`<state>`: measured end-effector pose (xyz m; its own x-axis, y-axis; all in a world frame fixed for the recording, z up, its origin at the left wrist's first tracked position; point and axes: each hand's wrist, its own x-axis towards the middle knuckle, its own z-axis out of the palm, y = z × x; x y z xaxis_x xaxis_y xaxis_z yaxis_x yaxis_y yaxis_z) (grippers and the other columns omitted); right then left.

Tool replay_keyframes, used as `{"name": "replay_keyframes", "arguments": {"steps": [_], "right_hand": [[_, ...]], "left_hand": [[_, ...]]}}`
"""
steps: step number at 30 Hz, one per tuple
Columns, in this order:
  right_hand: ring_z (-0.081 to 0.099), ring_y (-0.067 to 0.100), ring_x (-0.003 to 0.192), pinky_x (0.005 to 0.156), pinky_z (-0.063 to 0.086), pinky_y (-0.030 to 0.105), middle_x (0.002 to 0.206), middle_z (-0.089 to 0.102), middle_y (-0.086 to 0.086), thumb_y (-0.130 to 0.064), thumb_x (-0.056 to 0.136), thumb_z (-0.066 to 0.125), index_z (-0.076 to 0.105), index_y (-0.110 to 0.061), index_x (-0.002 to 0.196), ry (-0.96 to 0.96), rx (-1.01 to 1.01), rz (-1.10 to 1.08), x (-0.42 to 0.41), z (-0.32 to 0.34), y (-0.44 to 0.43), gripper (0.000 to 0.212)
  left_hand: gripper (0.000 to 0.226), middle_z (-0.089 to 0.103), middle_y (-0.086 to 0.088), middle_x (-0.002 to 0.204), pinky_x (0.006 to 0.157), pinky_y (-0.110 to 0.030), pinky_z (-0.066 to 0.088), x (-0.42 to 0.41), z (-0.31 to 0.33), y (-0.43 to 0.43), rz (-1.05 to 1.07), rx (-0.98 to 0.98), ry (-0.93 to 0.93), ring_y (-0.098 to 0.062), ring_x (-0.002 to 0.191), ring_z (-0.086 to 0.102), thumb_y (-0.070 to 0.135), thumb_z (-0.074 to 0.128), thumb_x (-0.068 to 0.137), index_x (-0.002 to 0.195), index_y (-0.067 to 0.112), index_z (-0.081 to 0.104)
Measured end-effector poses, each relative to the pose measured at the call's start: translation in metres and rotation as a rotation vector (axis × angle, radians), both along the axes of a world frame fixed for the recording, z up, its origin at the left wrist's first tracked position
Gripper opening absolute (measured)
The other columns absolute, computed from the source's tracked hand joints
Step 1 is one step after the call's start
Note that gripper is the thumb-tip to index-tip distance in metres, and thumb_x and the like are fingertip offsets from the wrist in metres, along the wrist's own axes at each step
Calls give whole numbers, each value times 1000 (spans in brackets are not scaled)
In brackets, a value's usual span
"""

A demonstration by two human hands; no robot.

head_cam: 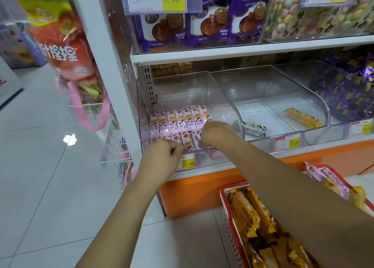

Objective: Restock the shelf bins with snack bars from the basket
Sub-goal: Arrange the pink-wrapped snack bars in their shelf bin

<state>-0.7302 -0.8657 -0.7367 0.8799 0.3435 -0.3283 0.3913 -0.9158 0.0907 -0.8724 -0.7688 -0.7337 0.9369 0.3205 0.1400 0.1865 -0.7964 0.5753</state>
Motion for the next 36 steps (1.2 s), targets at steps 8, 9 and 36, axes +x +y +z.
{"name": "replay_keyframes", "arguments": {"steps": [8, 9, 36], "right_hand": [[54, 25, 99, 62, 39, 26, 137, 48, 18, -31, 99, 45, 17, 1, 148, 203, 354, -115, -1, -6, -3, 65], [52, 22, 92, 61, 38, 25, 134, 51, 18, -29, 99, 44, 25, 0, 145, 198, 351, -103, -3, -2, -7, 58], [47, 32, 128, 100, 38, 33, 140, 47, 20, -45, 88, 63, 40, -1, 140, 59, 605, -824, 20, -98, -401, 72]], "left_hand": [[33, 38, 11, 44, 46, -22, 25, -1, 0, 0, -16, 49, 4, -6, 45, 39, 26, 52, 96, 77, 6, 70], [33, 39, 11, 45, 46, -22, 26, -1, 1, -1, -22, 72, 5, -6, 46, 40, 27, 51, 96, 77, 8, 70], [56, 34, -5, 151, 105, -24, 29, 65, -89, -212, -634, 224, 447, -21, 134, 38, 33, 50, 96, 147, 17, 31]]}}
